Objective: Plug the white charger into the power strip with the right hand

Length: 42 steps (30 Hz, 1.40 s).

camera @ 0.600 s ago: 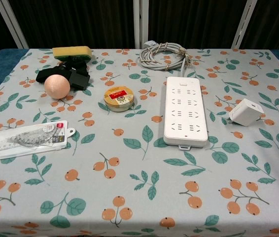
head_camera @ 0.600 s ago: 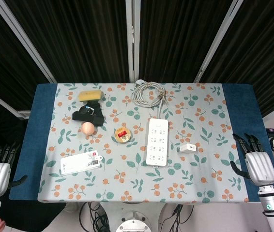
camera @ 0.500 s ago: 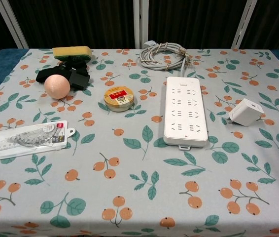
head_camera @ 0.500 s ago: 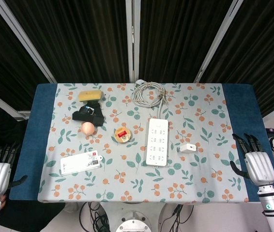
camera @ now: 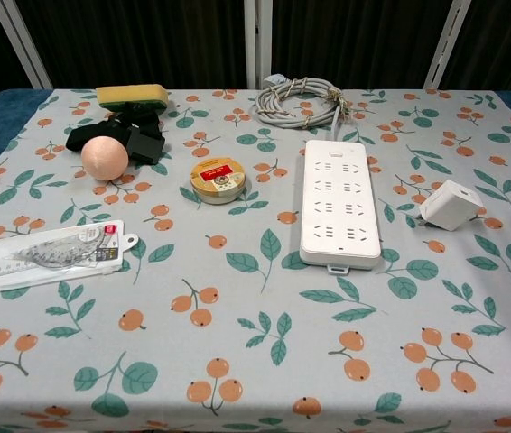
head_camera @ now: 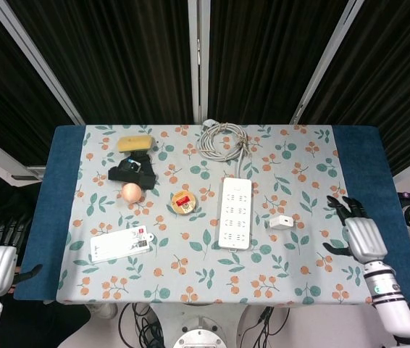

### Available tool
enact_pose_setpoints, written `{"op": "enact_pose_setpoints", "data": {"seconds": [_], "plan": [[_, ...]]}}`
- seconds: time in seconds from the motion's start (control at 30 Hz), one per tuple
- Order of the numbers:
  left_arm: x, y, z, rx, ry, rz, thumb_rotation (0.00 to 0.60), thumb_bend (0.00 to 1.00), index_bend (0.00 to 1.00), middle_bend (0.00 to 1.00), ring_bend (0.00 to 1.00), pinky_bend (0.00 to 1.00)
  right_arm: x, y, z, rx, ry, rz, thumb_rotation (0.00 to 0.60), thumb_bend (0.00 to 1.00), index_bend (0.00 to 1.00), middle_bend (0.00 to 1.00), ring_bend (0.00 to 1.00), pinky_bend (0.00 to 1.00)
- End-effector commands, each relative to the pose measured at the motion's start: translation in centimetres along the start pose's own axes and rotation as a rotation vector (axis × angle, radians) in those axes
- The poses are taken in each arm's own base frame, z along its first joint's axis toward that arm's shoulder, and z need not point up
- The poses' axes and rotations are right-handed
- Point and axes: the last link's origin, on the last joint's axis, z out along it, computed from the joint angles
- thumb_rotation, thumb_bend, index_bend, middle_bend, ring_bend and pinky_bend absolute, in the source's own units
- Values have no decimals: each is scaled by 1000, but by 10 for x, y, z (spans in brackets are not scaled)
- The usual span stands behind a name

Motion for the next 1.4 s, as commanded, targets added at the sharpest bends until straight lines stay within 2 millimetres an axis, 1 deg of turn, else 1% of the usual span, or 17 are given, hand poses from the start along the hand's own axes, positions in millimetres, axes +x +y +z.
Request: {"op": "enact_pose_setpoints", "data": {"seconds": [0.03, 0.2, 0.27, 0.43, 0.53, 0.63, 0.93, 1.03, 1.13, 1.2, 1.27, 1.3, 1.4], "plan": [[-1, 0, 0, -3, -2, -2, 600, 92, 20, 19, 0, 0, -24, -17, 29, 7, -59, 41, 600, 69, 141, 239, 6, 47], [-2, -1, 0, -4, -5, -6, 600, 93, 20, 19, 0, 0, -46, -26, 52, -8, -74, 117, 600, 149, 264, 301, 62, 76], [-3, -1, 0, -4, -7, -7, 600, 93, 20, 19, 0, 0, -53, -27, 59, -13, -81, 131, 600, 159, 286, 312, 72, 84], [-4, -4, -2, 2, -8, -10, 600, 93, 20, 19, 0, 0, -65, -30, 66, -16, -108, 136, 600, 165, 317, 330, 89, 85], [-4, -4, -2, 1, -9, -11, 600, 93, 20, 19, 0, 0, -69, -32, 69, -9, -117, 143, 600, 170, 334, 342, 94, 85], [-4, -4, -2, -1, -6, -12, 600, 93, 20, 19, 0, 0, -72, -34, 70, -2, -121, 146, 600, 200, 353, 363, 110, 86], [-4, -5, -3, 5, -9, -14, 600, 92, 20, 19, 0, 0, -74, -34, 73, -11, -97, 167, 600, 217, 408, 406, 148, 93], [-4, -6, -3, 6, -9, -15, 600, 93, 20, 18, 0, 0, -77, -35, 75, -10, -92, 179, 600, 243, 478, 451, 190, 114], [-5, -6, -3, 7, -11, -16, 600, 93, 20, 19, 0, 0, -79, -38, 78, -4, -74, 200, 600, 300, 563, 499, 251, 135], [-5, -7, -3, 9, -11, -18, 600, 92, 20, 19, 0, 0, -78, -41, 79, 10, -58, 215, 600, 340, 637, 521, 303, 162], [-5, -8, -4, 11, -11, -19, 600, 92, 20, 19, 0, 0, -72, -46, 80, 44, -29, 212, 600, 382, 695, 551, 343, 172], [-5, -8, -5, 11, -12, -19, 600, 92, 20, 19, 0, 0, -66, -49, 80, 66, -15, 198, 600, 400, 714, 563, 356, 172], [-3, -9, -6, 10, -11, -15, 600, 93, 20, 18, 0, 0, -40, -64, 85, 144, 13, 132, 600, 477, 759, 596, 393, 173]]}}
